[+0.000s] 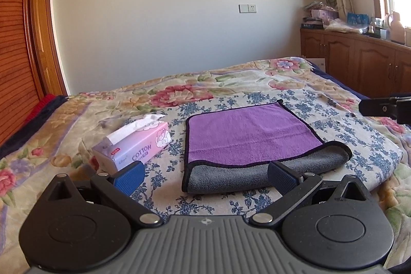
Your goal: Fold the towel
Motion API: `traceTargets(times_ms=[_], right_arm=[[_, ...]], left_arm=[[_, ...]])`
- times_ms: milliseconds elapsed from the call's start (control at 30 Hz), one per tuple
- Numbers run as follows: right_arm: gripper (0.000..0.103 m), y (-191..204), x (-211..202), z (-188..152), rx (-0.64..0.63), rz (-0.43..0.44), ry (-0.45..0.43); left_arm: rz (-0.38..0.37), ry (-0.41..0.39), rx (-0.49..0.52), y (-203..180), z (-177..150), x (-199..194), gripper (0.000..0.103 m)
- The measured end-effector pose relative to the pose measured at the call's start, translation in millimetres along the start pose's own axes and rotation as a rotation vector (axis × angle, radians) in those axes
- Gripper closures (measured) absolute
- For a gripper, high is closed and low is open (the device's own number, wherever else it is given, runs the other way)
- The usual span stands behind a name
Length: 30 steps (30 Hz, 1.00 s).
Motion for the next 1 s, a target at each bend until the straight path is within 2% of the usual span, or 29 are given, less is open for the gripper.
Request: traceTargets(times_ms=[500,1000], right_arm=[[0.000,3.6,44.5,-7.6,-0.071,0.060,0.102],[0.000,-8.2,81.1,-19.2,-0.063,0.077,0.180]], left_arm=[[-0.018,0.066,-0.034,9.7,-2.3,46.1,0.000],[-0.060,0.116,-0.067,17.8,-5.7,88.9,0.017]])
Point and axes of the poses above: each gripper's, at about its wrist camera, not at the fingertips, and x roughly the way its jaws point, y to its left, z to its top, the point moved 10 cm from there along x, roughly the way its jaws point, and after that the axes turned 9 degrees about -x, right-handed, at the moved point
